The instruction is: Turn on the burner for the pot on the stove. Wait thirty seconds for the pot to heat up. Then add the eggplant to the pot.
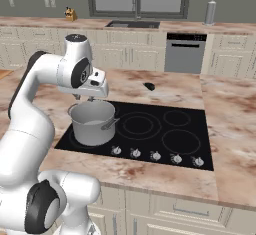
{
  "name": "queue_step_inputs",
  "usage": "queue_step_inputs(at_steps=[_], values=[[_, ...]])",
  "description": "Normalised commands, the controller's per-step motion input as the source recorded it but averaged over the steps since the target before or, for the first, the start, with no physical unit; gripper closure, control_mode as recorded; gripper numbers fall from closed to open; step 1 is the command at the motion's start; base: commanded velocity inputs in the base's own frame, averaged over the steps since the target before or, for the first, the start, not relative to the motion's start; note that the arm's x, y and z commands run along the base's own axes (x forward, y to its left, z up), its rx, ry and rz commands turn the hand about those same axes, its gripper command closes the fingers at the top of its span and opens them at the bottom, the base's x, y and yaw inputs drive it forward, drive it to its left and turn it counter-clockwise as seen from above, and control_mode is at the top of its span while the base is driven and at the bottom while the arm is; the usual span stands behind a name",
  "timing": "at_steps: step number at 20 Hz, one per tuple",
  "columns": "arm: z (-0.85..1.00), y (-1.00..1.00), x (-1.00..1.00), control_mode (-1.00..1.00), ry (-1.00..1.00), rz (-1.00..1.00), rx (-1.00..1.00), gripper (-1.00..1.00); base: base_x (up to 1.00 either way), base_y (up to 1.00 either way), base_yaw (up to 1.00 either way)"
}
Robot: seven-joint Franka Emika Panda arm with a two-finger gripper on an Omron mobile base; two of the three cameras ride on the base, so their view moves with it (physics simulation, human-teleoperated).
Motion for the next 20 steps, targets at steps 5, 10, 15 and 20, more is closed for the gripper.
queue_step_inputs(at_steps=[5, 10, 15, 20], values=[[-0.01, 0.00, 0.00, -1.00, 0.00, 0.00, 0.00, -1.00, 0.00, 0.00, 0.00], [-0.07, -0.09, -0.02, -1.00, 0.00, 0.00, 0.00, -1.00, 0.00, 0.00, 0.00], [-0.29, -0.43, -0.03, -1.00, 0.03, 0.00, 0.00, -1.00, 0.00, 0.00, 0.00], [-0.27, -0.48, 0.00, -1.00, 0.06, 0.01, 0.00, -1.00, 0.00, 0.00, 0.00]])
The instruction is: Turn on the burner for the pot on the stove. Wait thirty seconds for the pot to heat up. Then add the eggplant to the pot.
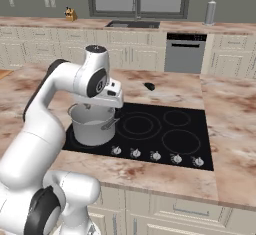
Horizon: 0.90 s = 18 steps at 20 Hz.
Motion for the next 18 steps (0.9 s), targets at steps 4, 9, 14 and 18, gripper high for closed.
queue_step_inputs(at_steps=[4, 9, 14, 18], values=[[-0.27, -0.43, 0.00, -1.00, 0.05, 0.05, 0.00, -1.00, 0.00, 0.00, 0.00], [-0.34, -0.24, -0.01, -1.00, 0.06, 0.09, -0.02, -1.00, 0.00, 0.00, 0.00], [-0.39, -0.16, -0.04, -1.00, 0.04, 0.13, -0.03, -1.00, 0.00, 0.00, 0.00], [-0.43, -0.03, -0.14, -1.00, 0.00, 0.13, -0.04, -1.00, 0.00, 0.00, 0.00]])
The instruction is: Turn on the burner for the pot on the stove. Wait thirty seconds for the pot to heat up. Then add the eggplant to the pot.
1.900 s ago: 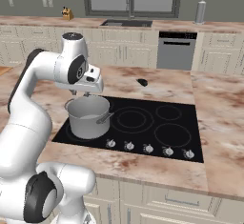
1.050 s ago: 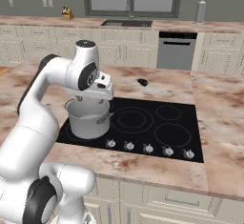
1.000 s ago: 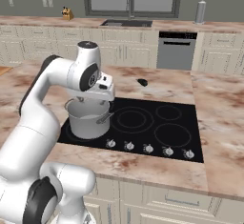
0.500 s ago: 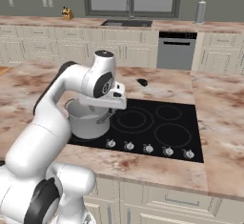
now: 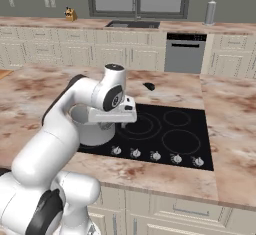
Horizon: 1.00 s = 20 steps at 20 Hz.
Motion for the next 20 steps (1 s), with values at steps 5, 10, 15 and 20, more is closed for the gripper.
queue_step_inputs(at_steps=[5, 10, 15, 20], values=[[-0.53, 0.00, -0.19, -1.00, 0.00, 0.12, -0.04, -1.00, 0.00, 0.00, 0.00], [-0.57, 0.00, -0.07, -1.00, 0.00, 0.10, 0.00, -1.00, 0.00, 0.00, 0.00], [-0.50, 0.00, 0.00, -1.00, 0.00, 0.08, 0.00, -1.00, 0.00, 0.00, 0.00], [-0.37, 0.00, 0.00, -1.00, -0.01, 0.06, 0.00, -1.00, 0.00, 0.00, 0.00]])
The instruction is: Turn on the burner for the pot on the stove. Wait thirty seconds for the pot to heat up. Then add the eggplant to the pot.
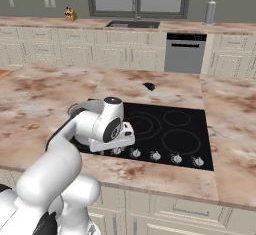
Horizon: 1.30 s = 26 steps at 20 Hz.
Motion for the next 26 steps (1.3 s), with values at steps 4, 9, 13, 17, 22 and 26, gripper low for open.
queue_step_inputs(at_steps=[4, 9, 13, 17, 22, 26], values=[[-0.24, 0.00, 0.00, -1.00, -0.09, 0.02, 0.09, -1.00, 0.00, 0.00, 0.00], [-0.20, 0.00, 0.01, -1.00, -0.12, 0.00, 0.14, -1.00, 0.00, 0.00, 0.00], [-0.03, 0.00, 0.11, -1.00, -0.10, 0.00, 0.08, -1.00, 0.00, 0.00, 0.00], [0.00, 0.00, 0.25, -1.00, -0.01, -0.01, 0.00, -1.00, 0.00, 0.00, 0.00], [0.00, 0.00, 0.35, -1.00, 0.00, -0.03, 0.00, -1.00, 0.00, 0.00, 0.00], [0.00, 0.02, 0.39, -1.00, 0.00, -0.03, 0.00, -1.00, 0.00, 0.00, 0.00]])
